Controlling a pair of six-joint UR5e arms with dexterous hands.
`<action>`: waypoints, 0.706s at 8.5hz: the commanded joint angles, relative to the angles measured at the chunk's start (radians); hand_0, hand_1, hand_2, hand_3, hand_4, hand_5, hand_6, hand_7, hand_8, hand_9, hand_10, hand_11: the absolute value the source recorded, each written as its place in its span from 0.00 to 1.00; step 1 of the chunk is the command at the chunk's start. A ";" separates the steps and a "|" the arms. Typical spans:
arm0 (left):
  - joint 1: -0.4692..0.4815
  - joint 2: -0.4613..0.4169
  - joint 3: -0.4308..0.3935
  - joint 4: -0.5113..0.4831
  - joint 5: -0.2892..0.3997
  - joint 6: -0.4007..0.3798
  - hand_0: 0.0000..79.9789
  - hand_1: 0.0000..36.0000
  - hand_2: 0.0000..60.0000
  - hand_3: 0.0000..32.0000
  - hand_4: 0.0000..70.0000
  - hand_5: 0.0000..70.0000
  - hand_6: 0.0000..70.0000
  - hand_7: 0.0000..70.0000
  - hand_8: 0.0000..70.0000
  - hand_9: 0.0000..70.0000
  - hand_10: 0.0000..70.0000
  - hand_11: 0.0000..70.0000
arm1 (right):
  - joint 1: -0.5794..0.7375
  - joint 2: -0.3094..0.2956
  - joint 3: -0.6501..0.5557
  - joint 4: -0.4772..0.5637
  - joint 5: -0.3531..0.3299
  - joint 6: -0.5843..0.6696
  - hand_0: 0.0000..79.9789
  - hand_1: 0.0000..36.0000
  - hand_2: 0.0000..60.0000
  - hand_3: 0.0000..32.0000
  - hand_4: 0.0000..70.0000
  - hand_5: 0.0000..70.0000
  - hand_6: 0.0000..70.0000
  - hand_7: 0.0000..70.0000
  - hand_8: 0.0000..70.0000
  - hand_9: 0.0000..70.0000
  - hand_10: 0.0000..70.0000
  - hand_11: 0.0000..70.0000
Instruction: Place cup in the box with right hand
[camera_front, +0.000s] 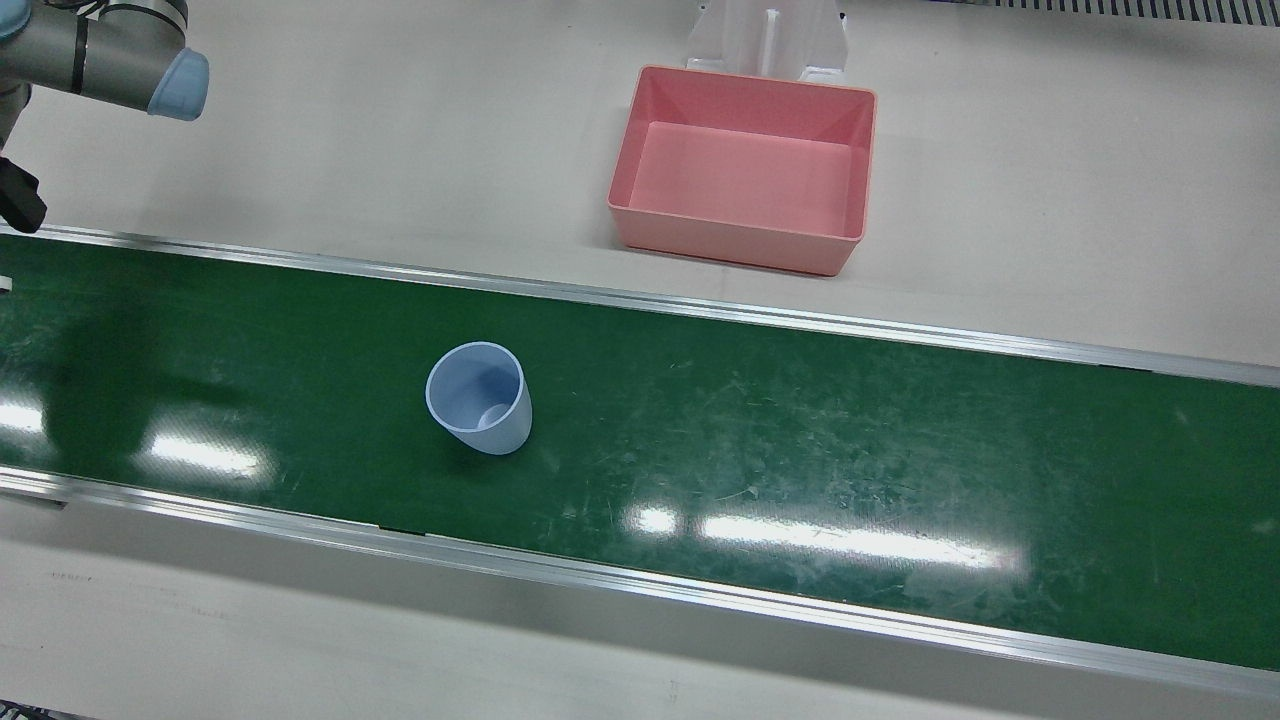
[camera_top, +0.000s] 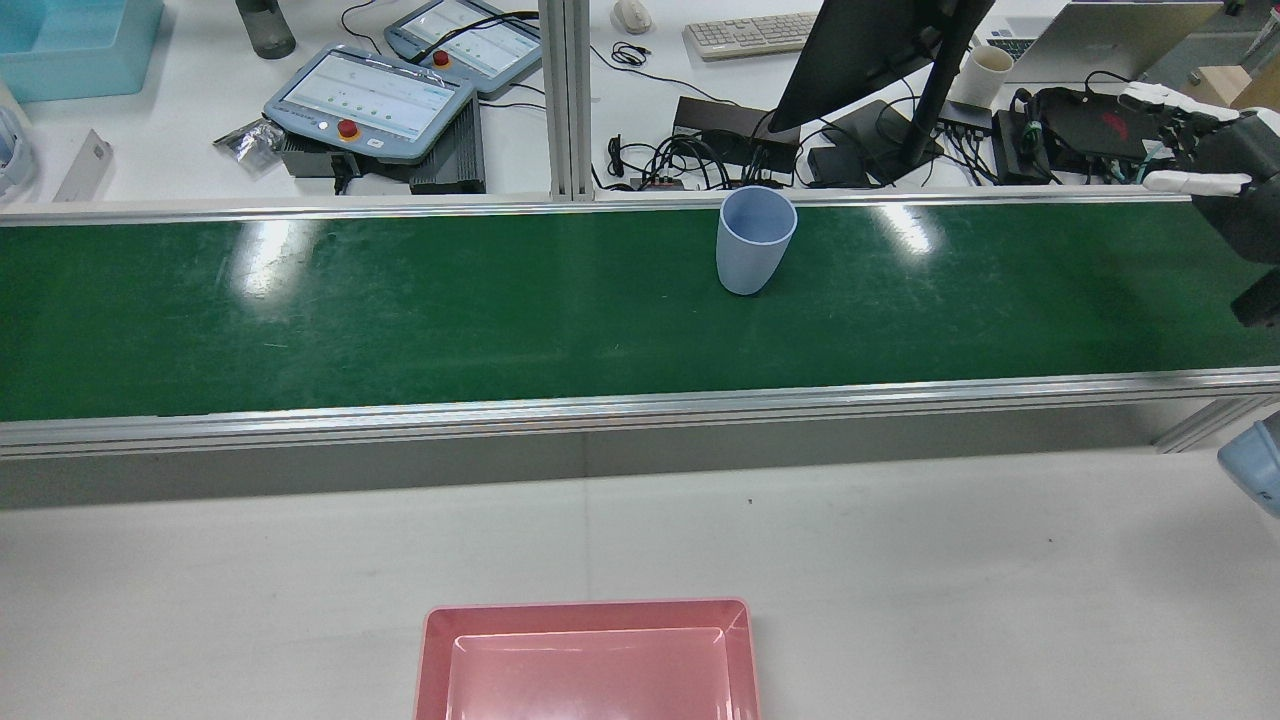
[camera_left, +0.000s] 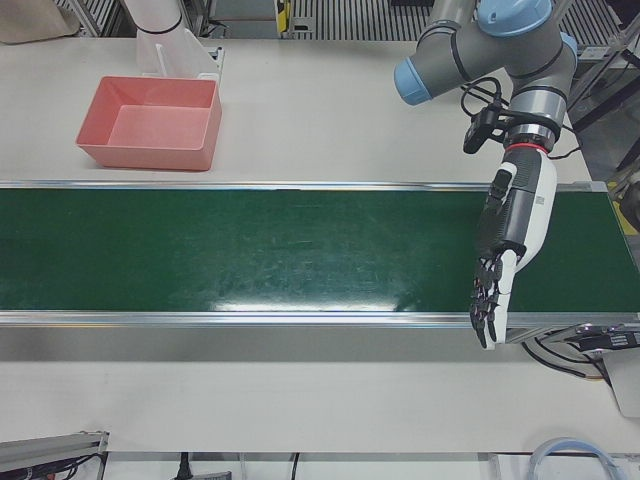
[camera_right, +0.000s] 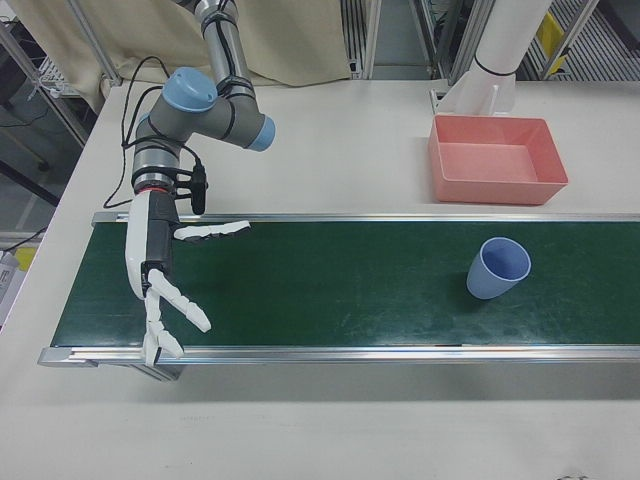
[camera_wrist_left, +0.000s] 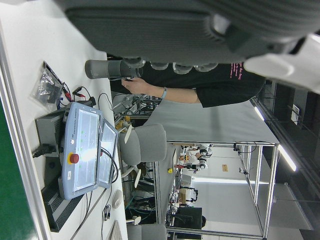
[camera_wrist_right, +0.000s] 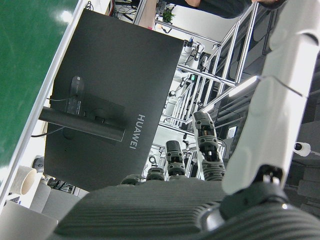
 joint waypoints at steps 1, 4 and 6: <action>0.000 -0.002 0.000 0.000 0.000 0.000 0.00 0.00 0.00 0.00 0.00 0.00 0.00 0.00 0.00 0.00 0.00 0.00 | -0.030 -0.002 0.002 0.000 -0.002 0.006 0.62 0.43 0.16 0.00 0.14 0.06 0.07 0.32 0.00 0.06 0.00 0.00; 0.000 0.000 -0.001 0.000 0.000 0.000 0.00 0.00 0.00 0.00 0.00 0.00 0.00 0.00 0.00 0.00 0.00 0.00 | -0.056 -0.002 0.005 0.000 -0.002 0.006 0.62 0.40 0.11 0.00 0.16 0.06 0.07 0.31 0.00 0.06 0.00 0.00; 0.000 0.000 -0.001 0.000 0.000 0.000 0.00 0.00 0.00 0.00 0.00 0.00 0.00 0.00 0.00 0.00 0.00 0.00 | -0.065 -0.004 0.005 0.000 -0.002 0.006 0.62 0.43 0.16 0.00 0.14 0.06 0.07 0.31 0.00 0.06 0.00 0.00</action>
